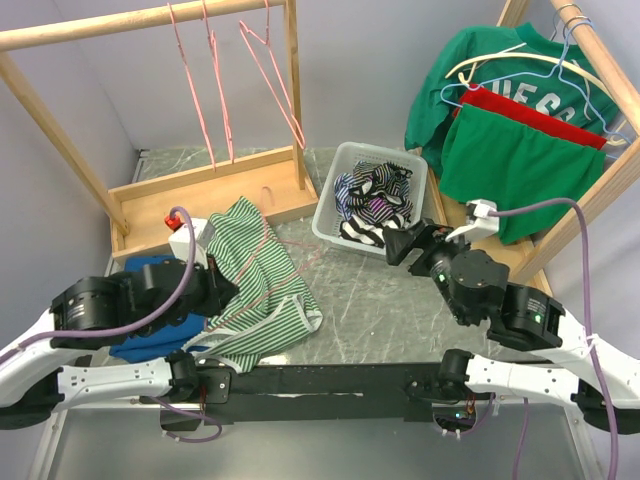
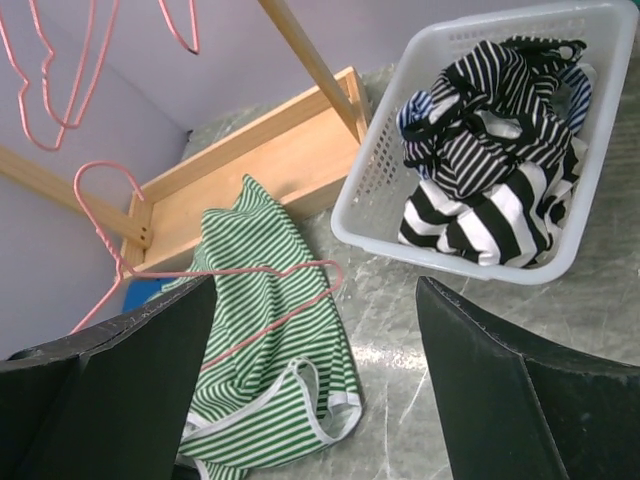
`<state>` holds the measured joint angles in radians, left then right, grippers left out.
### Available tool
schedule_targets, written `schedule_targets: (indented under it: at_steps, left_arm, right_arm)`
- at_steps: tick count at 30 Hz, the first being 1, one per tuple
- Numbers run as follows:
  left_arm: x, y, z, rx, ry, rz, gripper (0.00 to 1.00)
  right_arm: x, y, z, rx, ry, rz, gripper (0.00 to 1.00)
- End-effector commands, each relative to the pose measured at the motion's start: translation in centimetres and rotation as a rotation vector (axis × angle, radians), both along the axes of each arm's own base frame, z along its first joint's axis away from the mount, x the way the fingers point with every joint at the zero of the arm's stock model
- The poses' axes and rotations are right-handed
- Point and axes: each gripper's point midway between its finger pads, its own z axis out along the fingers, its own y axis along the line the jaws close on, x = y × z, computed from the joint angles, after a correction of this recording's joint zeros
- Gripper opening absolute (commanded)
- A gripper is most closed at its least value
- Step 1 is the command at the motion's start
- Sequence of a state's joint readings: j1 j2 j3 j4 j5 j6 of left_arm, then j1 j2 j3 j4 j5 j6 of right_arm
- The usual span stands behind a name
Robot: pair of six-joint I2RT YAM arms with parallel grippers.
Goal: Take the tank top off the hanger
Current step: Place the hanger at the clothesline.
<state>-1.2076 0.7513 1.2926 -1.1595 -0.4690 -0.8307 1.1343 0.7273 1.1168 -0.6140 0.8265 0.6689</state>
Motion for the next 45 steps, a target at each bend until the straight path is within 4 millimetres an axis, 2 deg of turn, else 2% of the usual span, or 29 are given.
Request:
schedule_targets:
  at_steps: [1,3,8,13,18,23,26,27,29,30,32,33,34,35,36,37,38,39,43,45]
  left_arm:
    - [1.3,3.1,-0.9,0.044,0.058,0.254,0.01]
    - [1.9,4.0,-1.2,0.063,0.039,0.317,0.01]
    - [2.8,4.2,-0.9,0.036,0.023,0.394,0.01]
    - [3.9,5.2,0.3,0.029,-0.036,0.463,0.01]
    - [5.6,7.6,1.6,0.075,-0.115,0.577,0.01]
    - [6.5,9.1,1.3,0.166,-0.127,0.624,0.01]
    - [7.4,9.7,1.9,0.186,-0.18,0.647,0.01]
    - [8.2,9.8,2.7,0.165,-0.206,0.681,0.01]
    - [9.4,10.2,3.6,0.229,-0.244,0.664,0.01]
    - [10.6,11.0,4.6,0.249,-0.284,0.697,0.01]
    - [12.1,11.1,4.7,0.277,-0.292,0.69,0.01]
    - [12.9,12.9,5.2,0.323,-0.311,0.731,0.01]
    - [14.1,12.4,6.3,0.266,-0.341,0.709,0.01]
    - [14.7,12.8,7.1,0.248,-0.363,0.712,0.01]
    - [15.3,15.0,7.8,0.27,-0.378,0.767,0.01]
    - [15.9,15.4,9.4,0.239,-0.417,0.772,0.01]
    - [16.3,15.0,10.1,0.216,-0.433,0.733,0.01]
    - [16.5,15.9,10.8,0.222,-0.45,0.746,0.01]
    - [15.8,15.3,16.2,0.152,-0.582,0.705,0.01]
    - [15.4,15.0,18.0,0.14,-0.628,0.681,0.01]
  right_arm:
    - [0.6,0.8,-1.2,-0.02,0.023,-0.022,0.89]
    - [0.7,1.5,-1.6,-0.036,0.036,-0.011,0.89]
    - [0.7,3.0,-2.1,-0.051,0.061,0.03,0.89]
    - [0.7,3.4,-2.7,-0.053,0.076,0.037,0.89]
    - [0.6,3.6,-2.9,-0.044,0.078,0.052,0.89]
    - [0.6,3.8,-2.9,-0.053,0.08,0.057,0.89]
    - [0.7,4.1,-3.0,-0.051,0.081,0.062,0.89]
    - [0.7,4.3,-3.1,-0.049,0.081,0.066,0.89]
    - [0.7,4.8,-3.1,-0.051,0.081,0.082,0.89]
    - [0.7,5.0,-3.2,-0.055,0.085,0.086,0.89]
    - [0.7,5.5,-3.4,-0.063,0.096,0.104,0.89]
    - [0.6,5.7,-3.3,-0.062,0.097,0.108,0.89]
    - [0.6,5.8,-3.4,-0.065,0.103,0.114,0.89]
    - [0.6,6.0,-3.5,-0.066,0.106,0.119,0.89]
    - [0.4,6.2,-3.6,-0.064,0.111,0.131,0.89]
    - [0.4,6.3,-3.6,-0.061,0.112,0.136,0.89]
    - [0.3,6.3,-3.6,-0.061,0.114,0.138,0.89]
    - [0.3,6.4,-3.8,-0.059,0.116,0.144,0.89]
    - [0.3,6.2,-4.4,-0.066,0.119,0.134,0.89]
    - [0.3,6.2,-4.4,-0.068,0.117,0.136,0.89]
